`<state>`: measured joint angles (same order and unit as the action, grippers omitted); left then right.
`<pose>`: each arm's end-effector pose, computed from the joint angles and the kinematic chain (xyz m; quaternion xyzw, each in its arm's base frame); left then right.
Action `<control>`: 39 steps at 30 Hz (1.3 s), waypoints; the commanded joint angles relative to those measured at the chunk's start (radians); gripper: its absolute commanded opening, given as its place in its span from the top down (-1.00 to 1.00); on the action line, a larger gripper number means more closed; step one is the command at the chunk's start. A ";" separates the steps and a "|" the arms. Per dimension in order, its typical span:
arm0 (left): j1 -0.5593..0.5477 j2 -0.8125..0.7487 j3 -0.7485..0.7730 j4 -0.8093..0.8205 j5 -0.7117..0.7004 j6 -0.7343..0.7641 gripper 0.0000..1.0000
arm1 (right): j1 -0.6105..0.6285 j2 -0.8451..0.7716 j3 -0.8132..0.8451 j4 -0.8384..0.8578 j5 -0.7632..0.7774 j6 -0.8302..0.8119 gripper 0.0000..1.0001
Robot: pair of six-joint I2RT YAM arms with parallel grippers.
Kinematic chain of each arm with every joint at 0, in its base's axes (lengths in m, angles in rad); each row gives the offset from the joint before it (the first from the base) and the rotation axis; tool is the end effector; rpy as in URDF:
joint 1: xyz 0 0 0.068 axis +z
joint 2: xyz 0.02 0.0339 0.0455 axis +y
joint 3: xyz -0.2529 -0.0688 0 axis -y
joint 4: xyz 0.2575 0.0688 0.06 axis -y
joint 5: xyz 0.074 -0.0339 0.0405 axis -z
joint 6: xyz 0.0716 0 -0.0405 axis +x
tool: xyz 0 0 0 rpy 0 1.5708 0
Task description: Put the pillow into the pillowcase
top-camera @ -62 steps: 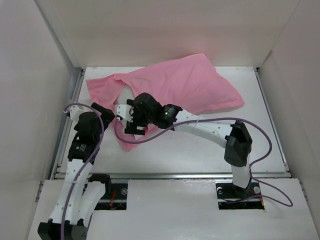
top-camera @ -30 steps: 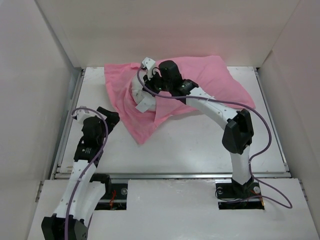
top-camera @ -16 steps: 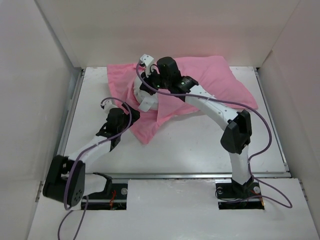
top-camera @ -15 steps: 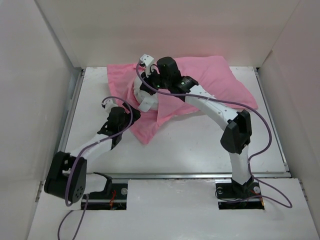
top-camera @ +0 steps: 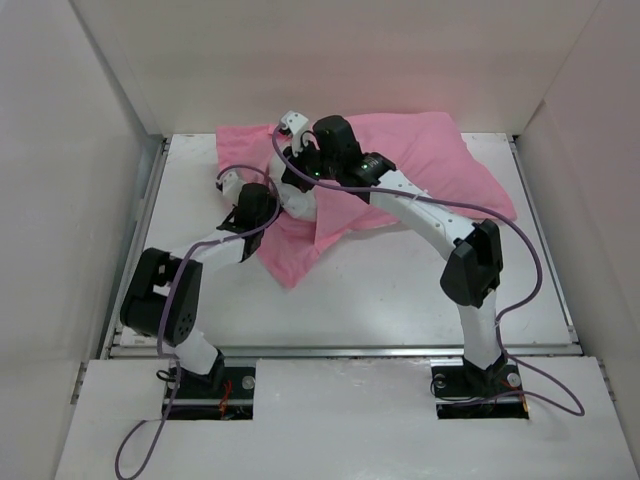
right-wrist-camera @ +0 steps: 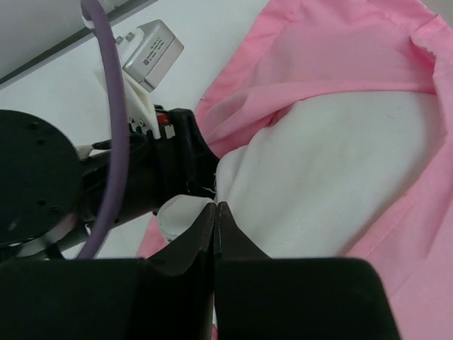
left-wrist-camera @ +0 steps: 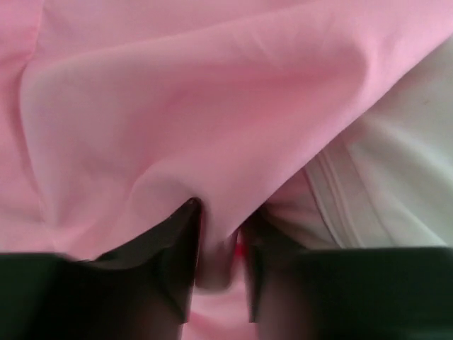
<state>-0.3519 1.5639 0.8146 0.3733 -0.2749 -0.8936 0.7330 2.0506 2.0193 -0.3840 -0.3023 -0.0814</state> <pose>0.3640 -0.1129 0.1825 -0.2934 0.7685 -0.2330 0.5187 0.3768 0.3680 0.3323 -0.4035 0.7279 0.2923 0.4711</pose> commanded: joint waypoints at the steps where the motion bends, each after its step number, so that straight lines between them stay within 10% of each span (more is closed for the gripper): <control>1: -0.006 0.030 0.069 -0.054 -0.024 -0.001 0.56 | -0.006 -0.056 0.012 0.039 0.020 0.011 1.00; 2: -0.016 0.030 0.069 -0.088 -0.033 -0.001 1.00 | -0.006 -0.056 0.003 0.030 0.020 0.011 1.00; 13: -0.016 -0.352 -0.071 -0.264 -0.073 0.079 1.00 | 0.009 0.057 -0.057 0.051 0.015 0.011 1.00; 28: -0.016 -0.765 0.164 -0.637 0.059 0.199 1.00 | 0.060 0.332 0.022 -0.021 0.577 0.322 1.00; 33: -0.016 -0.771 0.141 -0.614 0.046 0.199 1.00 | 0.060 0.225 -0.082 0.052 0.257 0.215 0.99; 35: -0.016 -0.736 0.130 -0.584 0.098 0.208 0.92 | 0.060 0.148 -0.160 0.115 0.055 0.171 0.81; 39: -0.016 -0.660 0.106 -0.481 0.181 0.228 0.54 | 0.060 -0.021 -0.194 0.106 -0.171 0.079 -0.18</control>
<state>-0.3691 0.8803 0.8856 -0.2489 -0.1619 -0.6926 0.8230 2.1605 1.8393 -0.3069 -0.2676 0.1005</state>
